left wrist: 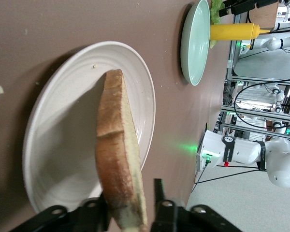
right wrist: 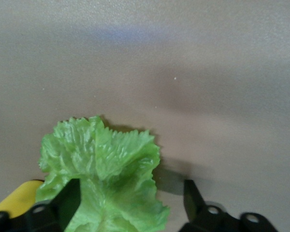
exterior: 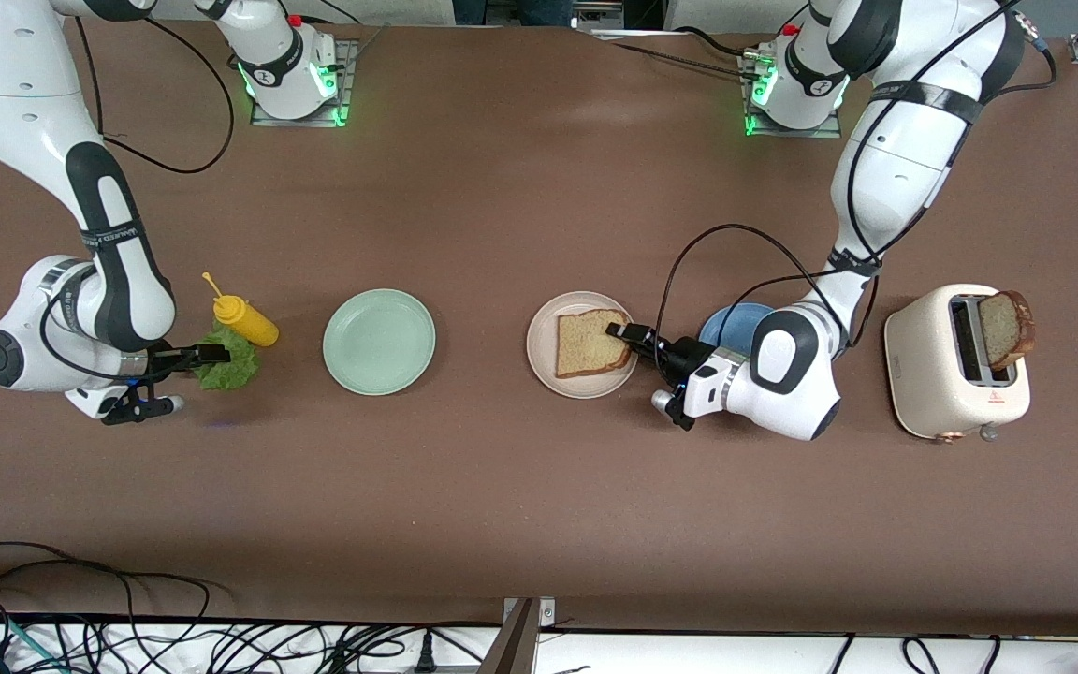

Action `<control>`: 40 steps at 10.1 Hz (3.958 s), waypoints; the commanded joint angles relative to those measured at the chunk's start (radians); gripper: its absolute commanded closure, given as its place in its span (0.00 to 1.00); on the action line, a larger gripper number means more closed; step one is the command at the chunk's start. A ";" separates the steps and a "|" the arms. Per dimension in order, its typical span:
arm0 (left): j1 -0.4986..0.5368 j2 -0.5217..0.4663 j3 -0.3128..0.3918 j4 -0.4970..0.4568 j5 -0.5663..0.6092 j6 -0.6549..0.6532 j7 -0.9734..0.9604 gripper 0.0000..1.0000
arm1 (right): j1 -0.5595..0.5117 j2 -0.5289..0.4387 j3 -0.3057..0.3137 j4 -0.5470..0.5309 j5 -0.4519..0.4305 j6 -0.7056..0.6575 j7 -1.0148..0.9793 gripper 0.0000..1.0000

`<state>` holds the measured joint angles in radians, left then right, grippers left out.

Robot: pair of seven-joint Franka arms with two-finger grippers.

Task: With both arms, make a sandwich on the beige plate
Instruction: 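Lower the bread onto the beige plate while the right gripper grasps lettuce, then release the bread and return the left gripper to the toaster, then carry the lettuce leaf with the right gripper over the beige plate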

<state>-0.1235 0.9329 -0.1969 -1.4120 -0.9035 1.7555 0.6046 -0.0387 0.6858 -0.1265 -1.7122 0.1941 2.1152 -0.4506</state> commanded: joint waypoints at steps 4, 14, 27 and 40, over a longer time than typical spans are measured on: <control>0.004 -0.171 0.017 -0.019 0.243 -0.004 -0.130 0.00 | -0.029 -0.003 0.007 0.000 0.025 0.006 -0.085 0.98; 0.025 -0.578 0.024 -0.005 0.944 -0.114 -0.404 0.00 | -0.107 -0.019 -0.012 0.290 -0.004 -0.235 -0.338 1.00; 0.096 -0.669 0.065 0.084 1.022 -0.218 -0.460 0.00 | 0.058 -0.085 0.157 0.666 0.214 -0.740 0.956 1.00; 0.099 -0.671 0.067 0.084 0.989 -0.218 -0.462 0.00 | 0.541 0.135 0.165 0.576 0.519 0.073 1.702 1.00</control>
<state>-0.0259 0.2604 -0.1315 -1.3435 0.1076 1.5464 0.1482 0.4577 0.8319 0.0456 -1.0863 0.6894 2.0975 1.2378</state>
